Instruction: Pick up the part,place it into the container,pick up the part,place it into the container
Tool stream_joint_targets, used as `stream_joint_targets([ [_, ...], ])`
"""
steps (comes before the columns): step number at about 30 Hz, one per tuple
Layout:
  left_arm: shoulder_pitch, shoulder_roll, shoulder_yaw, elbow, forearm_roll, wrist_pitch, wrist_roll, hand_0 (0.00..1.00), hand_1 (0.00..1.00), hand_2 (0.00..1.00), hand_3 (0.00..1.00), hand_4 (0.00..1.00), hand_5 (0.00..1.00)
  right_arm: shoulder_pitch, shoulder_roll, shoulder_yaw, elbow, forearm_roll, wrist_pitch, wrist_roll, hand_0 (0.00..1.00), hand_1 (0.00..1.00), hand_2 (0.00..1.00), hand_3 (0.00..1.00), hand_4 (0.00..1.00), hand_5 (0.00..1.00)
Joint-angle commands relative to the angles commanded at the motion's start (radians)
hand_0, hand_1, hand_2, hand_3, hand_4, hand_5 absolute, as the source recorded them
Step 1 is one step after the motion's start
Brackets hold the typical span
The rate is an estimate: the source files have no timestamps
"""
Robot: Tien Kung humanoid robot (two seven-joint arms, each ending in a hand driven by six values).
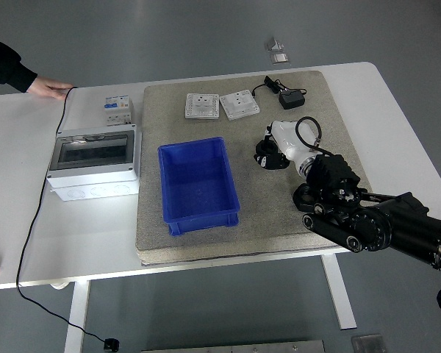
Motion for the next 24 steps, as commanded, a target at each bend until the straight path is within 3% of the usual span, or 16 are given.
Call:
stream_joint_targets([
  [1, 0.0, 0.0, 0.0, 0.0, 0.001, 0.0, 0.0, 0.661, 0.672, 0.699, 0.624, 0.64, 0.656, 0.0, -0.001, 0.003, -0.001, 0.001, -0.002, 0.001, 0.76, 0.701, 0.643, 0.305, 0.747, 0.394],
  [2, 0.0, 0.0, -0.001, 0.0, 0.002, 0.0, 0.0, 0.66, 0.672, 0.699, 0.623, 0.639, 0.656, 0.0, -0.002, 0.005, -0.003, 0.003, -0.004, 0.003, 0.761, 0.704, 0.66, 0.371, 0.747, 0.397],
  [7, -0.002, 0.001, -0.007, -0.001, 0.013, 0.0, 0.004, 0.66, 0.672, 0.699, 0.623, 0.639, 0.656, 0.005, 0.002, -0.002, -0.022, 0.029, -0.001, 0.008, 0.761, 0.704, 0.66, 0.371, 0.747, 0.397],
  [8, -0.002, 0.001, -0.008, -0.001, 0.015, 0.0, 0.005, 0.659, 0.671, 0.698, 0.622, 0.638, 0.656, 0.006, 0.004, -0.006, -0.027, 0.035, 0.003, 0.006, 0.776, 0.74, 0.769, 0.78, 0.747, 0.389],
  [13, 0.0, 0.0, -0.009, -0.001, 0.019, 0.001, 0.005, 0.659, 0.671, 0.698, 0.622, 0.638, 0.656, 0.006, 0.011, -0.018, -0.036, 0.057, 0.036, -0.007, 0.776, 0.74, 0.769, 0.78, 0.747, 0.389],
  [14, 0.001, 0.0, -0.009, -0.001, 0.018, 0.001, 0.004, 0.658, 0.672, 0.698, 0.621, 0.638, 0.657, 0.005, 0.011, -0.017, -0.034, 0.058, 0.042, -0.009, 0.789, 0.76, 0.819, 0.927, 0.76, 0.383],
  [24, 0.001, -0.001, -0.007, 0.0, 0.018, 0.003, 0.0, 0.657, 0.672, 0.697, 0.62, 0.636, 0.656, -0.001, -0.005, 0.036, 0.037, 0.032, 0.067, -0.027, 0.794, 0.772, 0.831, 0.956, 0.806, 0.42],
])
